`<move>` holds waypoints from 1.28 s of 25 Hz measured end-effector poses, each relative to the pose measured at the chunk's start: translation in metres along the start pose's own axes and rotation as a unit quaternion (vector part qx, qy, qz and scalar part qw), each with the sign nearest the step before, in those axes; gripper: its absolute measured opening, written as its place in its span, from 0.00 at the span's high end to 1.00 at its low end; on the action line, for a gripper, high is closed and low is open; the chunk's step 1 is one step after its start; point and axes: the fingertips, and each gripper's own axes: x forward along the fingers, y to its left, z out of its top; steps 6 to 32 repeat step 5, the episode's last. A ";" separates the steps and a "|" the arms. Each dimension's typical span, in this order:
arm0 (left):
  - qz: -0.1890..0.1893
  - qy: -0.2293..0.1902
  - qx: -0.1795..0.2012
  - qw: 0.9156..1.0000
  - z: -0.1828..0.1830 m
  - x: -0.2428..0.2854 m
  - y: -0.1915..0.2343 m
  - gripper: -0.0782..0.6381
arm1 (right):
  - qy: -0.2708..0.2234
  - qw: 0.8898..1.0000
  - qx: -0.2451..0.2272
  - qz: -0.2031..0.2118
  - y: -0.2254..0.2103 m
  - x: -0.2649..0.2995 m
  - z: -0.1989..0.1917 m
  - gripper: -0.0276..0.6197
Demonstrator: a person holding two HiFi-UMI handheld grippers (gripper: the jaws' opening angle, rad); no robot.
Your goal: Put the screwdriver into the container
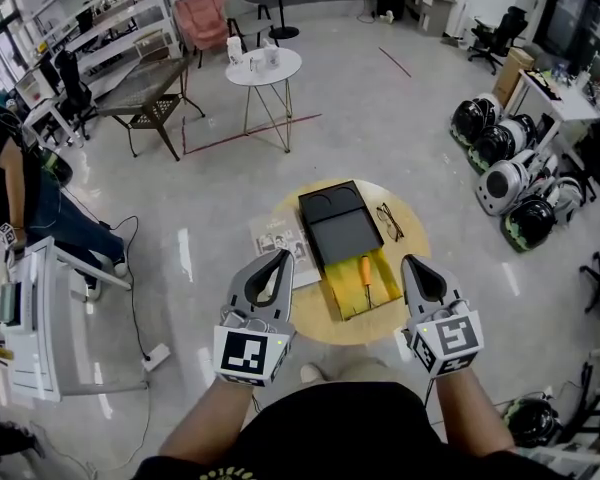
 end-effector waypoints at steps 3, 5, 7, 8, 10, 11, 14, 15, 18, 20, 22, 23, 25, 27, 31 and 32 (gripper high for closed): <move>0.000 0.001 0.000 1.000 0.000 0.000 0.000 0.87 | 0.000 1.000 0.003 0.000 0.001 -0.001 0.000 0.94; -0.003 0.003 0.000 1.000 0.000 0.001 -0.002 0.87 | 0.001 1.000 0.004 0.001 0.002 -0.001 0.000 0.94; -0.003 0.003 0.000 1.000 0.000 0.001 -0.002 0.87 | 0.001 1.000 0.004 0.001 0.002 -0.001 0.000 0.94; -0.003 0.003 0.000 1.000 0.000 0.001 -0.002 0.87 | 0.001 1.000 0.004 0.001 0.002 -0.001 0.000 0.94; -0.003 0.003 0.000 1.000 0.000 0.001 -0.002 0.87 | 0.001 1.000 0.004 0.001 0.002 -0.001 0.000 0.94; -0.003 0.003 0.000 1.000 0.000 0.001 -0.002 0.87 | 0.001 1.000 0.004 0.001 0.002 -0.001 0.000 0.94; -0.003 0.003 0.000 1.000 0.000 0.001 -0.002 0.87 | 0.001 1.000 0.004 0.001 0.002 -0.001 0.000 0.94; -0.003 0.003 0.000 1.000 0.000 0.001 -0.002 0.87 | 0.001 1.000 0.004 0.001 0.002 -0.001 0.000 0.94; -0.003 0.003 0.000 1.000 0.000 0.001 -0.002 0.87 | 0.001 1.000 0.004 0.001 0.002 -0.001 0.000 0.94; -0.003 0.003 0.000 1.000 0.000 0.001 -0.002 0.87 | 0.001 1.000 0.004 0.001 0.002 -0.001 0.000 0.94; -0.003 0.003 0.000 1.000 0.000 0.001 -0.002 0.87 | 0.001 1.000 0.004 0.001 0.002 -0.001 0.000 0.94; -0.003 0.003 0.000 1.000 0.000 0.001 -0.002 0.87 | 0.001 1.000 0.004 0.001 0.002 -0.001 0.000 0.94; -0.003 0.003 0.000 1.000 0.000 0.001 -0.002 0.87 | 0.001 1.000 0.004 0.001 0.002 -0.001 0.000 0.94; -0.003 0.003 0.000 1.000 0.000 0.001 -0.002 0.87 | 0.001 1.000 0.004 0.001 0.002 -0.001 0.000 0.94; -0.003 0.003 0.000 1.000 0.000 0.001 -0.002 0.87 | 0.001 1.000 0.004 0.001 0.002 -0.001 0.000 0.94; -0.003 0.003 0.000 1.000 0.000 0.001 -0.002 0.87 | 0.001 1.000 0.004 0.001 0.002 -0.001 0.000 0.94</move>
